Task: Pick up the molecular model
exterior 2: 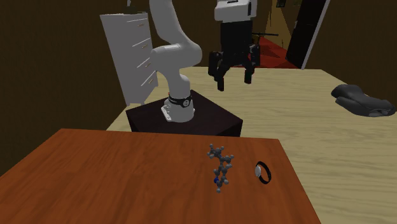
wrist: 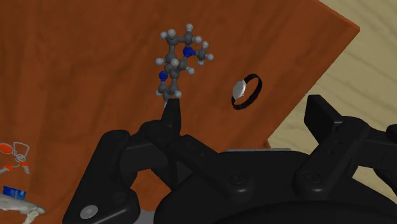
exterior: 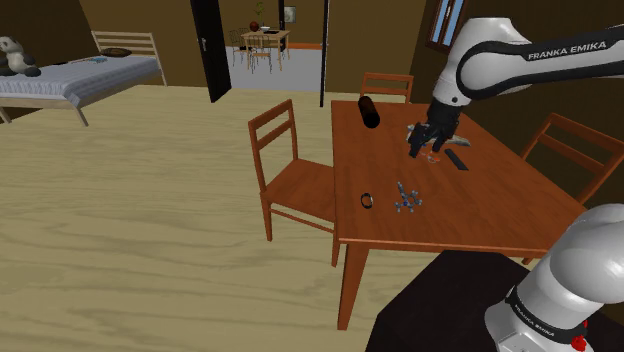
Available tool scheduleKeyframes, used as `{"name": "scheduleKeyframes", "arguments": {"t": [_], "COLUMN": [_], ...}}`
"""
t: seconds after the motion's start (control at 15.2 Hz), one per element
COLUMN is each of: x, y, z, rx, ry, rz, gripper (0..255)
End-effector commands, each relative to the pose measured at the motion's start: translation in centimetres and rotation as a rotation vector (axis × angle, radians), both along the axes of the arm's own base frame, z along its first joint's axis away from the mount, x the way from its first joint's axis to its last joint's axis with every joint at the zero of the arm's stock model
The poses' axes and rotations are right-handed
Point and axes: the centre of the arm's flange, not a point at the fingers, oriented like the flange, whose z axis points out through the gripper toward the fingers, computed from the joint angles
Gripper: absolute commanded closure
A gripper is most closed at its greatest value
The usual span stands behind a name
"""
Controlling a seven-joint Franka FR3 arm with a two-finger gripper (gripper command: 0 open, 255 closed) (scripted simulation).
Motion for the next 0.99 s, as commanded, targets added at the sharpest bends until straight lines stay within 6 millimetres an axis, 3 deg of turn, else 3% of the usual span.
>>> {"name": "scheduleKeyframes", "arguments": {"t": [0.0,0.92], "x": [1.0,5.8], "y": [-1.2,-9.4], "z": [-2.1,-18.0], "rx": [0.011,0.085], "ry": [-0.002,0.002], "rz": [-0.035,-0.269], "gripper": [0,0]}}
